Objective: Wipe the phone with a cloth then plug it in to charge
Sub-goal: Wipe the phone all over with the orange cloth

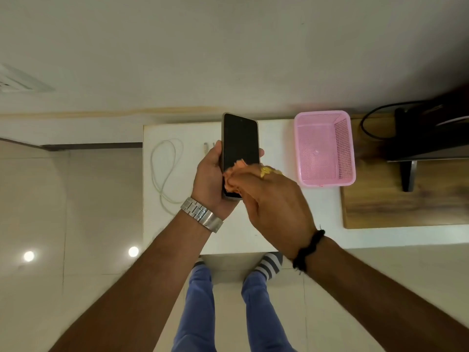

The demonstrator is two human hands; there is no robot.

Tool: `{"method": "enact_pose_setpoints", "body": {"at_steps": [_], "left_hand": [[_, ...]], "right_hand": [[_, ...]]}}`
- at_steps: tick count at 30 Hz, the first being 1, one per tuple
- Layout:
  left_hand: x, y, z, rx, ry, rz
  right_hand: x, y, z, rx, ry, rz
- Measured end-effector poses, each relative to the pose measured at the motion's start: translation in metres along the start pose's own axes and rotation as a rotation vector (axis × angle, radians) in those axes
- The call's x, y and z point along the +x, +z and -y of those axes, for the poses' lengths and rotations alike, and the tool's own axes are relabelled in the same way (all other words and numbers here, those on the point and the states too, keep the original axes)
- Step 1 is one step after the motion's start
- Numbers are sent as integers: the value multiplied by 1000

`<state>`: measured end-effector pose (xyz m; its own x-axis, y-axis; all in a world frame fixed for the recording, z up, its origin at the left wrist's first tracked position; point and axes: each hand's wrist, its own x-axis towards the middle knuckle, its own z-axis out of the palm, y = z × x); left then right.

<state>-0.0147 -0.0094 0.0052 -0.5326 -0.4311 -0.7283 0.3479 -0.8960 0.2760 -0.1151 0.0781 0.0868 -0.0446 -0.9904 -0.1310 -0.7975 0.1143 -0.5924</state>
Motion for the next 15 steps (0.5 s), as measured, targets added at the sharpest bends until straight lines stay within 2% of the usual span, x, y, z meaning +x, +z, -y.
{"method": "enact_pose_setpoints", "body": {"at_steps": [2, 5, 7, 12, 15], "left_hand": [[-3, 2, 2, -4, -7, 5], [-3, 9, 12, -9, -6, 37], [-2, 13, 12, -9, 5, 33], [-5, 7, -2, -5, -8, 39], [-8, 6, 4, -29, -20, 39]], "right_hand": [[1, -8, -12, -35, 12, 12], [35, -22, -25, -62, 145, -121], [49, -21, -15, -66, 132, -162], [7, -11, 2, -41, -39, 47], [20, -22, -21, -96, 41, -38]]}}
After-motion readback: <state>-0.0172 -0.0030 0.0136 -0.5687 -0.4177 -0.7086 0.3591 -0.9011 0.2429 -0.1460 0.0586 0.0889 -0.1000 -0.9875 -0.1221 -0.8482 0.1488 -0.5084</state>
